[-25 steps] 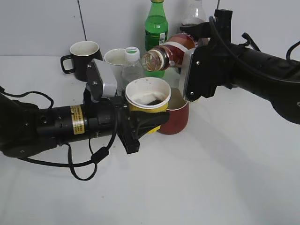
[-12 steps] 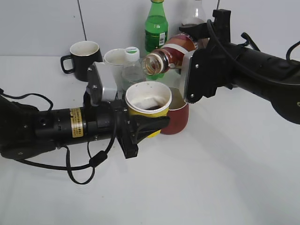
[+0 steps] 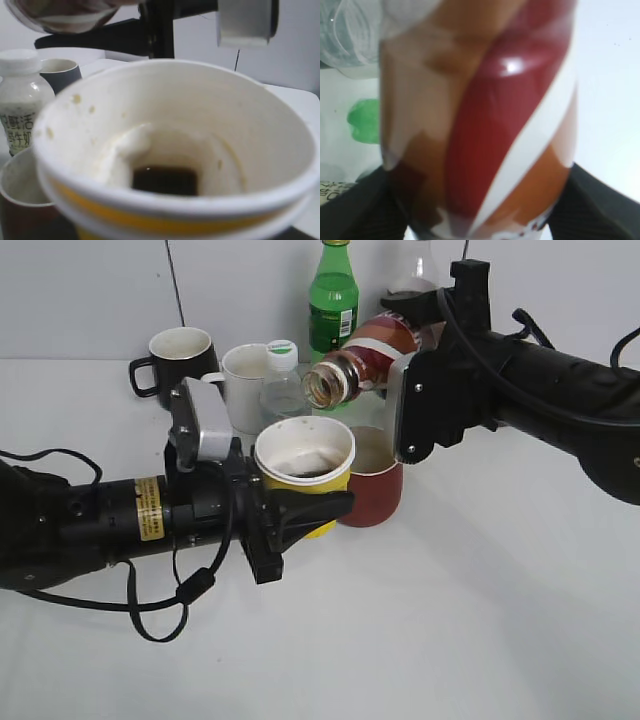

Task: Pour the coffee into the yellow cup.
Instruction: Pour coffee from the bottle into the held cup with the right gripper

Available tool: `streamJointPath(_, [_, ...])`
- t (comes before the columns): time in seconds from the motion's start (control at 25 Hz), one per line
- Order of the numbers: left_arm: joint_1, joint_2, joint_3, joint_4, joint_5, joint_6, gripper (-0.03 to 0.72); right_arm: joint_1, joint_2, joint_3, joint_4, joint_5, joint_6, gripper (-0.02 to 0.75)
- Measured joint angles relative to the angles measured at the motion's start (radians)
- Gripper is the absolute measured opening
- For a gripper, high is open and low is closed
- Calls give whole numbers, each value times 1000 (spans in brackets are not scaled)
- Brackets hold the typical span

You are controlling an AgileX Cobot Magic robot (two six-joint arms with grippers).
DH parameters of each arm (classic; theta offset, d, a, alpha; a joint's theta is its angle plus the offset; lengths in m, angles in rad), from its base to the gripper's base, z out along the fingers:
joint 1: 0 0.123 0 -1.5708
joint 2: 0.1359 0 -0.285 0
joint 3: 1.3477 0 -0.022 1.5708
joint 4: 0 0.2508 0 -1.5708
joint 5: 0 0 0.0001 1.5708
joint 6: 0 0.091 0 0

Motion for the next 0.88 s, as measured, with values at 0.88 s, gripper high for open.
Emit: streamJointPath(0.88, [1,0,1,45,-6,0,326,0,0,0,0,-1,-102,518])
